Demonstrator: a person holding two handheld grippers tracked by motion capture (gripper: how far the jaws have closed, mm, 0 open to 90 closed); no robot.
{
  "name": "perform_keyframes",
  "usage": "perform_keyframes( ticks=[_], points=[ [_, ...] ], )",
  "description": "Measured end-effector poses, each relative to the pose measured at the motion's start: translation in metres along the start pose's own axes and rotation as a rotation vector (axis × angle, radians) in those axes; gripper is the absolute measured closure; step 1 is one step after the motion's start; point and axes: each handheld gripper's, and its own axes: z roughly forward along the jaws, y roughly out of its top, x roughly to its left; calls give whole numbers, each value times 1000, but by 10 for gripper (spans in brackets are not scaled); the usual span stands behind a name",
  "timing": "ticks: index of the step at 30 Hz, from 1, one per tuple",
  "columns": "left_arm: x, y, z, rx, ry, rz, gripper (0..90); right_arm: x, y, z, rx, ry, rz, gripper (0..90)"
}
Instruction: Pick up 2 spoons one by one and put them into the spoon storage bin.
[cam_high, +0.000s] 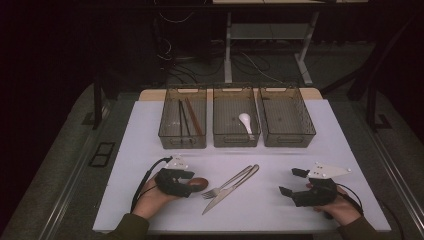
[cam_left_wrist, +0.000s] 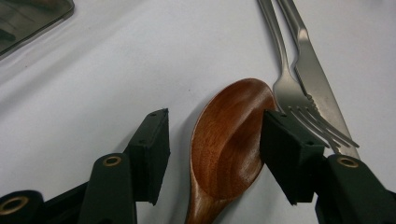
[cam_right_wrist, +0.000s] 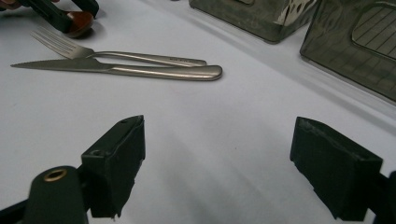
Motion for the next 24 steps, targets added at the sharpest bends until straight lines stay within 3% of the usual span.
perform_keyframes(
  ticks=[2, 4, 6, 8, 16, 24],
  points=[
    [1, 0, 0, 7, -2, 20, 423, 0, 0, 0, 1, -2, -2, 177],
    [-2, 0, 0, 2, 0, 10, 441, 0, 0, -1, -6, 0, -1, 177],
    [-2, 0, -1, 15, -5, 39, 458, 0, 0, -1, -6, -1, -2, 177],
    [-4, -1, -1, 9, -11, 25, 481, 0, 1, 0, -4, -1, -3, 177],
    [-7, -1, -2, 18, -44, 49, 606, 1, 1, 1, 1, 4, -7, 177],
    [-9, -2, -4, 20, -50, 68, 701, 1, 1, 1, 0, 4, -9, 177]
  ],
)
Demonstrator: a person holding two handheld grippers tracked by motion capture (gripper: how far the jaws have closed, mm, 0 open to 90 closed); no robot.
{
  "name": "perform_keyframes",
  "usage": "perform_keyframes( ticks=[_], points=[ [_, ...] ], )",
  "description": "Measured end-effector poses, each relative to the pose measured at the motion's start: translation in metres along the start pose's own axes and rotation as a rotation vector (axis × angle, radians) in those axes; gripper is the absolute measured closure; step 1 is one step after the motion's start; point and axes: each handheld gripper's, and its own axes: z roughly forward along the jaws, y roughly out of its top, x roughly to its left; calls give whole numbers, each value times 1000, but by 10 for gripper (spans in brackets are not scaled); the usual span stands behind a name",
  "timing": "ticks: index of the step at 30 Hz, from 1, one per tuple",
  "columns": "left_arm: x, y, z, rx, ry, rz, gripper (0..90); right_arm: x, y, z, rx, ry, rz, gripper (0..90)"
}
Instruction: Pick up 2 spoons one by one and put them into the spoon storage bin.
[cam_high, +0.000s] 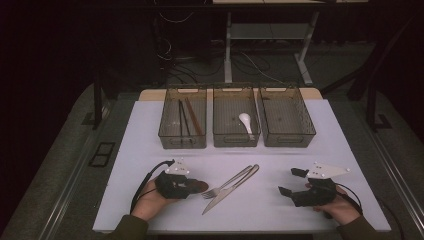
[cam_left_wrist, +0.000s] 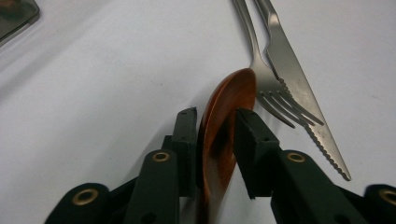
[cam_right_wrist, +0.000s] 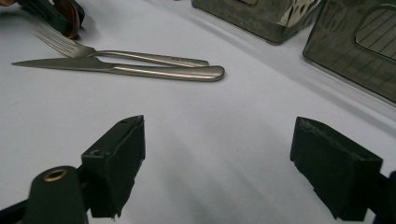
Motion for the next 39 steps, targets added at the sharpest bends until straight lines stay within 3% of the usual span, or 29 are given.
perform_keyframes(
  ticks=[9, 16, 23, 31, 39],
  points=[
    [0, 0, -3, -6, -10, 13, 809, 0, 0, 1, 4, 2, -4, 177],
    [-1, 2, -5, 0, 13, 25, 817, 0, 0, 1, 5, 3, -5, 177],
    [2, 2, -11, -12, 54, 11, 819, 0, 0, 1, 6, 4, -4, 177],
    [4, 2, -17, -48, 96, -47, 819, 1, 0, 0, 3, 6, -6, 177],
    [6, 3, -25, -77, 123, -56, 819, 0, 0, 0, 4, 5, -6, 177]
  ],
)
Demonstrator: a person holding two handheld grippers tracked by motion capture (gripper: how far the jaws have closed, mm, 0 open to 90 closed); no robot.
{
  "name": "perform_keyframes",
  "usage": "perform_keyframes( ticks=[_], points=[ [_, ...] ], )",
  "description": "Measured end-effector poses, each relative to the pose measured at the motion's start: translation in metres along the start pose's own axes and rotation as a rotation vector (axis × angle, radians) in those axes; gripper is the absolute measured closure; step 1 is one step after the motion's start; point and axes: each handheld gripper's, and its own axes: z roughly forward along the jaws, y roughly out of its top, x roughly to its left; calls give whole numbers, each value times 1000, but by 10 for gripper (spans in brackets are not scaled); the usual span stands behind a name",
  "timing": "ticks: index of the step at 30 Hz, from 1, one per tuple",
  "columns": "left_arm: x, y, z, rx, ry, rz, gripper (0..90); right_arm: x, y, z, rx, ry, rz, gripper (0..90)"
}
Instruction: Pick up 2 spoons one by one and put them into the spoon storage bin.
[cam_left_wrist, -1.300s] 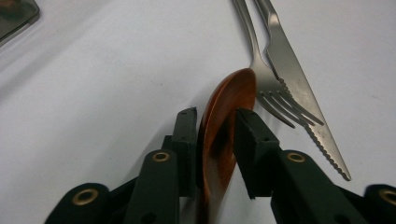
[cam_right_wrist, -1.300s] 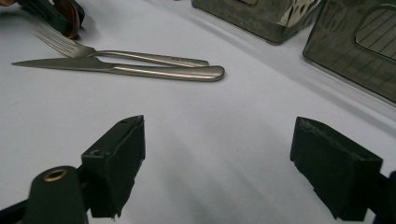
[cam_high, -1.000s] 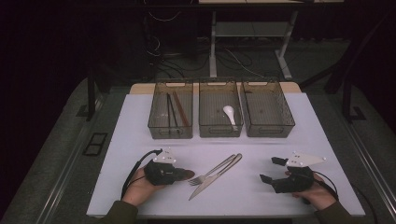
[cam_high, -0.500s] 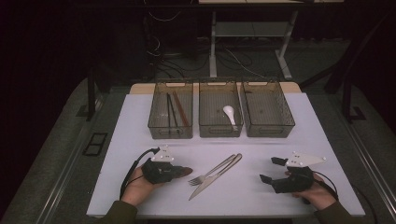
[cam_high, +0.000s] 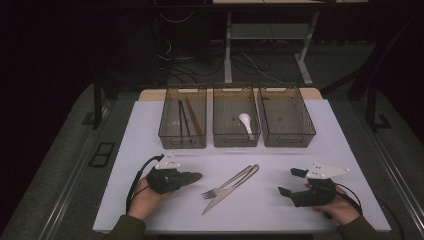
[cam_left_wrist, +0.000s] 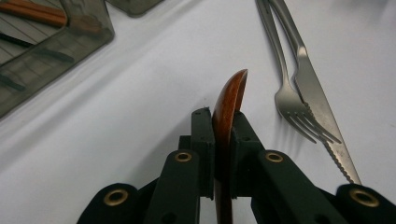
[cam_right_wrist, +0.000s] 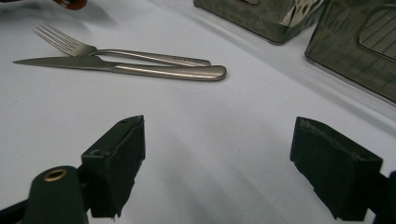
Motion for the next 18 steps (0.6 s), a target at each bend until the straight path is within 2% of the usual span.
perform_keyframes(
  ticks=[9, 18],
  points=[
    [2, 3, -7, -54, 21, -28, 819, 0, 0, 0, 2, 0, 0, 177],
    [2, 11, -11, -99, 41, -11, 819, 0, 0, 1, 6, 1, 0, 177]
  ],
)
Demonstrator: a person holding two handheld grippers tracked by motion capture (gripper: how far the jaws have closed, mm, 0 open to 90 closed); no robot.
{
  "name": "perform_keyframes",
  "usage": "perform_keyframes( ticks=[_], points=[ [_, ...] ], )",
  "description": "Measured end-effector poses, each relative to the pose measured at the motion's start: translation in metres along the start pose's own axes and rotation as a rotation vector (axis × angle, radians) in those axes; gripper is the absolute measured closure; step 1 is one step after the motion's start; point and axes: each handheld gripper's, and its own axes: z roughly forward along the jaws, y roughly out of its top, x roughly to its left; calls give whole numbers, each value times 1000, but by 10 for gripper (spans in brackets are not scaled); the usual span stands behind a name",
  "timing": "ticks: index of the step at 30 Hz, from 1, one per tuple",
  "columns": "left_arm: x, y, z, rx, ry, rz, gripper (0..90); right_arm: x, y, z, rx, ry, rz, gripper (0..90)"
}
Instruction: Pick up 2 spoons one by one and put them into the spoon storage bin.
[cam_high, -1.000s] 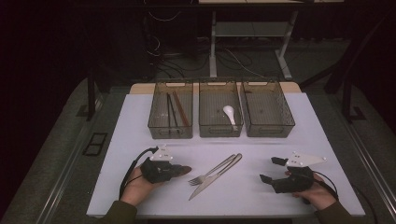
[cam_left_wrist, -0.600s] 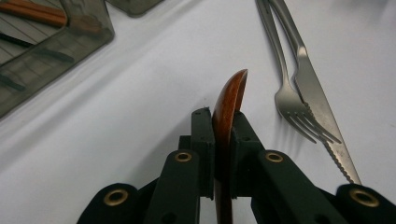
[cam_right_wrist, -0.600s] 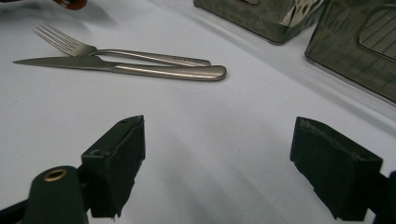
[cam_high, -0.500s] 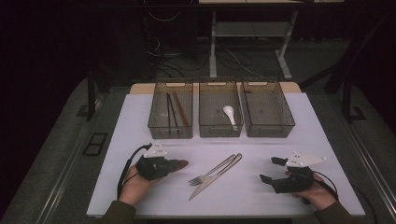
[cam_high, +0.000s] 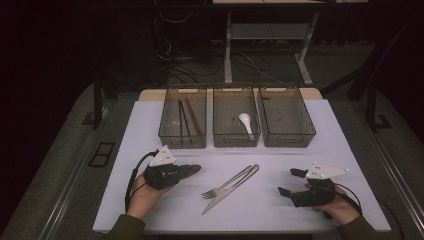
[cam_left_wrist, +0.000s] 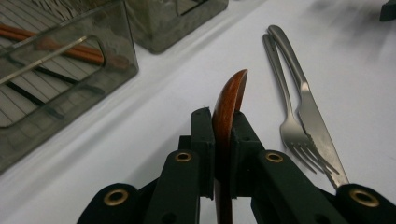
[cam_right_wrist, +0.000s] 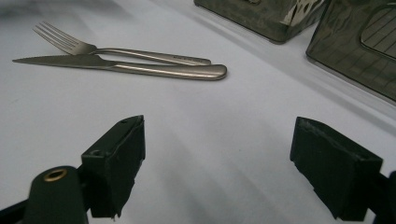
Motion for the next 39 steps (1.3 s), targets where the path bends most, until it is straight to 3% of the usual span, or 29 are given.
perform_keyframes(
  ticks=[10, 24, 39],
  points=[
    [1, 13, 6, -32, -6, 6, 819, 0, 0, 0, 0, -3, -1, 177],
    [5, 46, 24, -64, -17, 18, 819, -1, -1, -1, -2, -8, 7, 177],
    [11, 76, 46, -84, -59, 26, 820, -1, -1, -1, -3, -5, 10, 177]
  ],
)
